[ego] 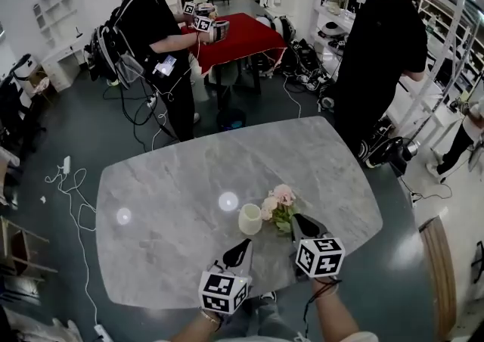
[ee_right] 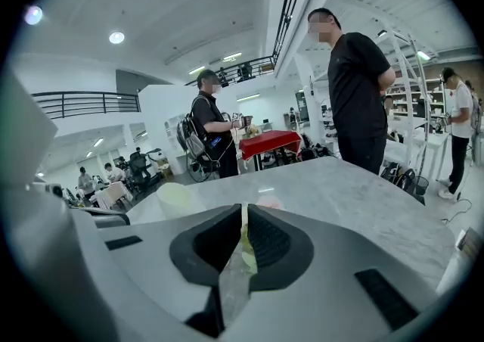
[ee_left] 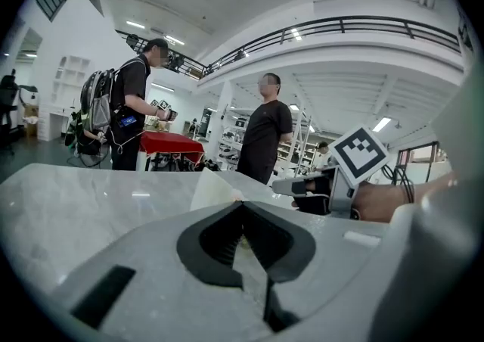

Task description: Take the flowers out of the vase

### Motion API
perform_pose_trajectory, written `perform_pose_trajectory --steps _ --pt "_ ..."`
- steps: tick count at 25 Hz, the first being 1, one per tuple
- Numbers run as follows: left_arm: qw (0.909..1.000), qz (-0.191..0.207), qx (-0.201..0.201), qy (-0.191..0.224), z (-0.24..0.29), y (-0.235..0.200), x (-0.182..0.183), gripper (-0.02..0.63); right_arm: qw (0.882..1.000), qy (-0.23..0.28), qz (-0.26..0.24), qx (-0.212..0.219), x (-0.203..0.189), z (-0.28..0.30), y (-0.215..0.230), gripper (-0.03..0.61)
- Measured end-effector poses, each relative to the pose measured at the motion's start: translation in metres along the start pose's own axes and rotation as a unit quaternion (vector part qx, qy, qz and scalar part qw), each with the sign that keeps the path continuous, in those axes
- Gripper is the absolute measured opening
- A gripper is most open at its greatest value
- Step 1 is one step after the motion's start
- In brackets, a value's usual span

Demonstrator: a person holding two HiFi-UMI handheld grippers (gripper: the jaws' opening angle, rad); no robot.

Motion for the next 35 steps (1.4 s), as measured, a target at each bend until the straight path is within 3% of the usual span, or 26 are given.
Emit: perform_pose_trajectory --steps 13,20,29,35 --pt "0.9973 0.030 0.040 0.053 -0.030 -0.030 0.050 0.009 0.994 0.084 -0.006 -0.066 0.050 -0.039 -0.018 0.014" --pt "0.9973 0.034 0.033 0.055 -0.033 -0.040 0.059 0.009 0.989 0.106 0.021 -0.106 0.042 -0.055 -0.028 0.008" --pt "0.9970 0.026 0.046 0.057 -0.040 -0.035 0.059 0.009 0.986 0.116 0.024 -0.116 0.038 -0.082 -0.027 0.008" --pt "0.9957 0.023 0.065 0.062 -0.043 -0.019 0.060 0.009 0.989 0.115 0.017 -0.097 0.034 -0.101 -0.030 0.008"
Point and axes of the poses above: the fingertips, and each gripper's own axes: z forward along the fingers, y to its right, x out of its top, the point moved 6 cm from there along -z, backward along the fingers, and after that the axes turned 11 degrees about -z, right-handed, at the moved point
